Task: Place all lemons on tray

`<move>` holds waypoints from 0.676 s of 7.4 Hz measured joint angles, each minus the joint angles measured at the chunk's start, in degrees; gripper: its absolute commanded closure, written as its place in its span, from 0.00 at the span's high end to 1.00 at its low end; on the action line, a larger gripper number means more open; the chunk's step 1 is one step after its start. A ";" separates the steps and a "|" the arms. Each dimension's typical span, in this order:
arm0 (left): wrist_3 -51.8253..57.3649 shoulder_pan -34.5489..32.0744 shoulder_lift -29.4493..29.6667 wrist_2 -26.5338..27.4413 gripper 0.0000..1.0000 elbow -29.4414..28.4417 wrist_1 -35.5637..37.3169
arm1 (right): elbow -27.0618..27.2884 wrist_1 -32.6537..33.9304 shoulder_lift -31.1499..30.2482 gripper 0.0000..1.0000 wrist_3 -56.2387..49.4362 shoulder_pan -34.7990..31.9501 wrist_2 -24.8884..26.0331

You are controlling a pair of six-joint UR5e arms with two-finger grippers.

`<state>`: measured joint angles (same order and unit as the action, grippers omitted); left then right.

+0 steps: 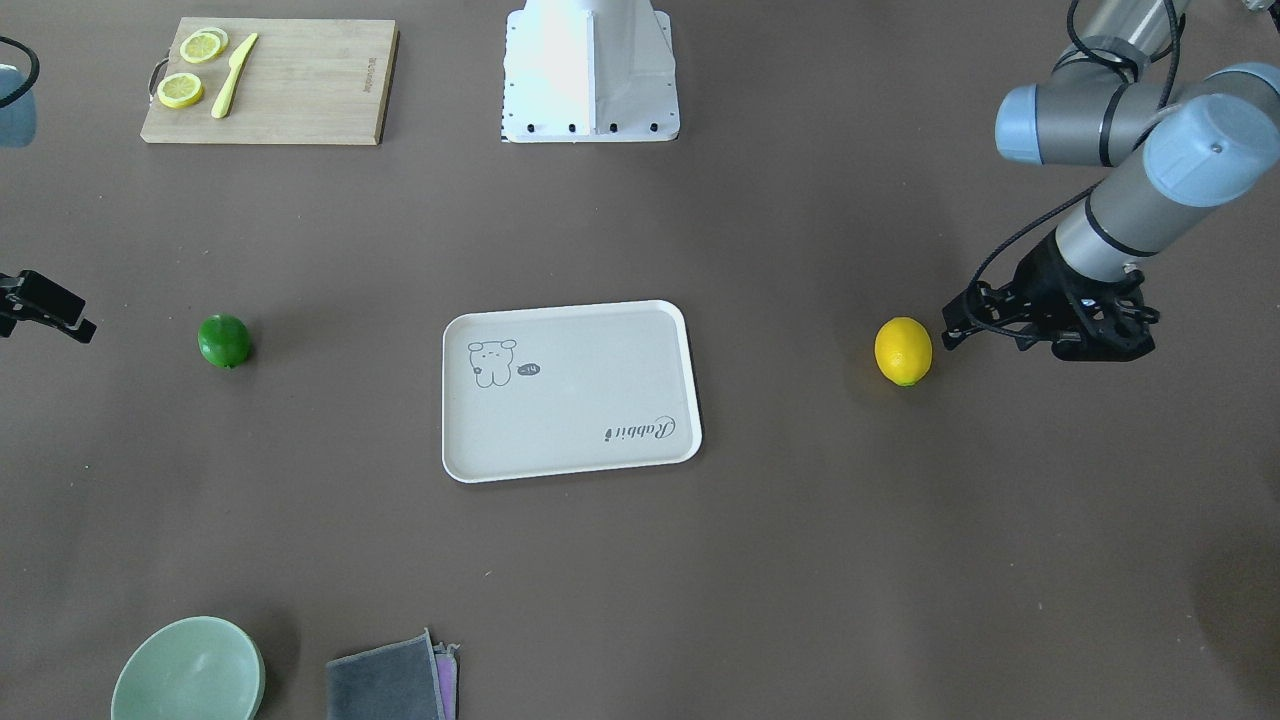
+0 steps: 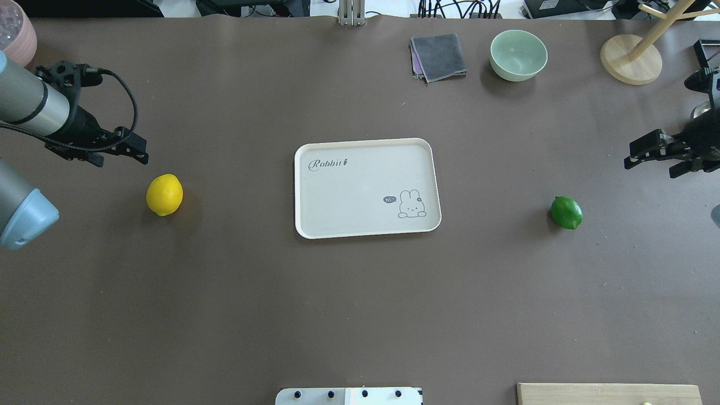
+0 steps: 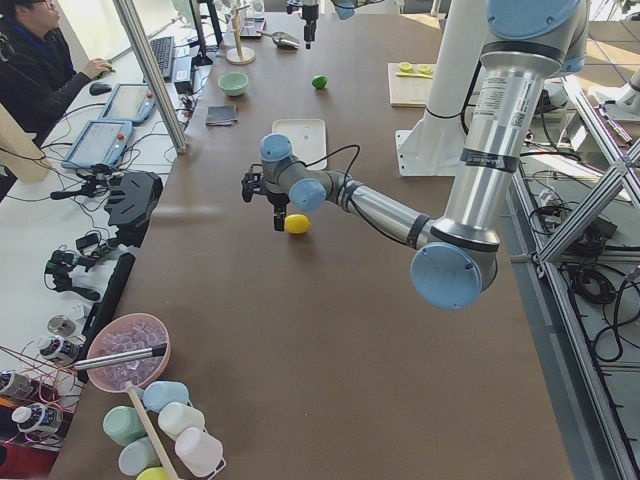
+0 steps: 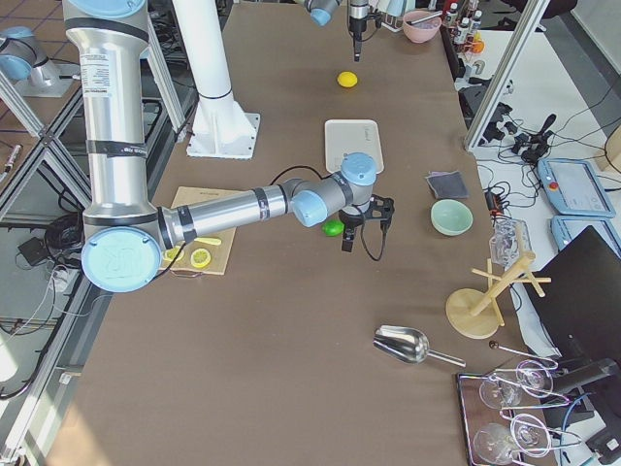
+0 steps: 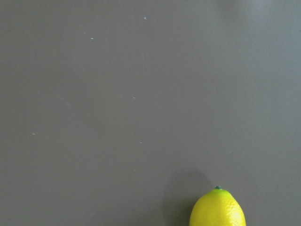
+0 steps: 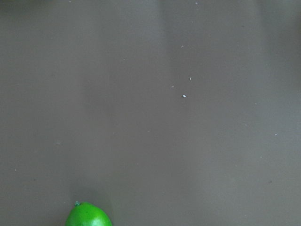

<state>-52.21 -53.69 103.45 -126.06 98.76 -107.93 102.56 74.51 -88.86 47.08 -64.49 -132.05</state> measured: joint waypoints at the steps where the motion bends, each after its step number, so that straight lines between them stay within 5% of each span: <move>1: -1.62 2.52 0.71 1.45 0.98 0.20 0.00 | 0.50 0.01 0.12 1.00 0.75 0.81 0.50; 5: -2.83 9.66 0.43 7.26 0.97 -0.30 0.37 | 0.79 0.02 0.13 1.00 1.17 1.78 0.91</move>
<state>-55.04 -44.03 103.88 -118.79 98.46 -107.55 103.35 74.53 -88.73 48.25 -62.70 -131.14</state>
